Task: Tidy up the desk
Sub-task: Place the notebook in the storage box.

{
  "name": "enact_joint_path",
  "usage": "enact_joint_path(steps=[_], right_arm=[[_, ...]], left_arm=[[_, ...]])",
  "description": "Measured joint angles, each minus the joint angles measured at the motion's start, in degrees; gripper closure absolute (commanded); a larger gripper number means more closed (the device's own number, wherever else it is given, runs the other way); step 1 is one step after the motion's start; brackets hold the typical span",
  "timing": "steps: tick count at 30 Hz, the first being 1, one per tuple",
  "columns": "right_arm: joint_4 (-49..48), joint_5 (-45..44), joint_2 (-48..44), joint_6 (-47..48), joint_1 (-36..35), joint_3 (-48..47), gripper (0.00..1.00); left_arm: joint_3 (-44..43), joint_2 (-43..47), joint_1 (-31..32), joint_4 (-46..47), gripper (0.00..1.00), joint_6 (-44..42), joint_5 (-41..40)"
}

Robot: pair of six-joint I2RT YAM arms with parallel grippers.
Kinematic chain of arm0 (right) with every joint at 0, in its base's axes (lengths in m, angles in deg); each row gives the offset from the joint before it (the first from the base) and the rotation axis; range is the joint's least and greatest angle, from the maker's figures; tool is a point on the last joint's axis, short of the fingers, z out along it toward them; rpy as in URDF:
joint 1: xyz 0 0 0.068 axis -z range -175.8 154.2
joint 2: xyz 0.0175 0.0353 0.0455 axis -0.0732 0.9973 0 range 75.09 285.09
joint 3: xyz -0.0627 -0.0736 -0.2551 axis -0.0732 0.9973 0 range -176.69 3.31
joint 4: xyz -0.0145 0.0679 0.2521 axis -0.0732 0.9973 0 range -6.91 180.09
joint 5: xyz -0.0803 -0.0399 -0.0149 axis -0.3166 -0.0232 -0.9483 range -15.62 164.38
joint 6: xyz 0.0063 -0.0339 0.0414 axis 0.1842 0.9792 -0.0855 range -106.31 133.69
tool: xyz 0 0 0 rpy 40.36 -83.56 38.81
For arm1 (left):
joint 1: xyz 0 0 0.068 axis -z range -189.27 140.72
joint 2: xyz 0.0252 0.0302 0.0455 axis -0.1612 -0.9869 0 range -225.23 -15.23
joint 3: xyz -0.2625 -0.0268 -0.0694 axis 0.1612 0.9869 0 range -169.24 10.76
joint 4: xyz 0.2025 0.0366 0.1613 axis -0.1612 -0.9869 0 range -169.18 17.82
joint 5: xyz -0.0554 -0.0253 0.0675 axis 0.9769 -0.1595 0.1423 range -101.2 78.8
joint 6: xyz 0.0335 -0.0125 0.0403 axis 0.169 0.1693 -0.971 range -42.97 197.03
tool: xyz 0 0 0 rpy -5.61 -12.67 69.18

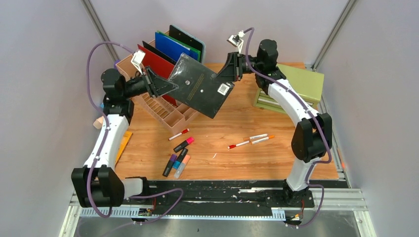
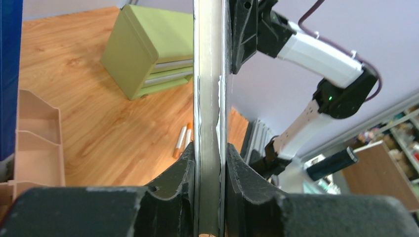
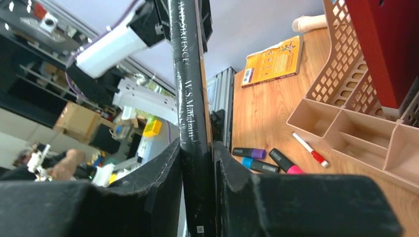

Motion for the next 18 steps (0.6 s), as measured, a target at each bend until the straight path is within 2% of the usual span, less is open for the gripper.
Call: enact_joint_path(steps=[4, 6, 7, 10, 13, 18], right_arm=[[6.99, 1.9, -1.57, 11.15, -0.46, 0.55, 0.62], [13.6, 2.16, -2.58, 18.01, -0.72, 0.35, 0.44], [17.2, 1.92, -2.91, 21.59, -0.92, -0.13, 0.4], [25.4, 1.49, -3.1, 30.49, -1.42, -2.64, 0.31], [34.05, 0.2, -3.1, 40.13, -2.45, -6.23, 0.28], [45.22, -2.93, -3.41, 53.7, -6.69, -9.81, 0.23]], left_arm=[[-5.42, 0.0, 0.2, -13.79, 1.0, -12.81, 3.74], [-9.38, 0.0, 0.72, -23.58, 1.0, -22.1, 4.94], [-12.2, 0.0, 1.27, -30.49, 1.0, -28.63, 5.55], [-17.31, -0.24, 2.21, -45.99, 1.0, -41.31, 6.69], [-22.75, -1.88, 3.52, -61.66, 1.0, -54.1, 6.69], [-26.23, -4.44, 6.4, -76.7, 1.0, -67.01, 4.61]])
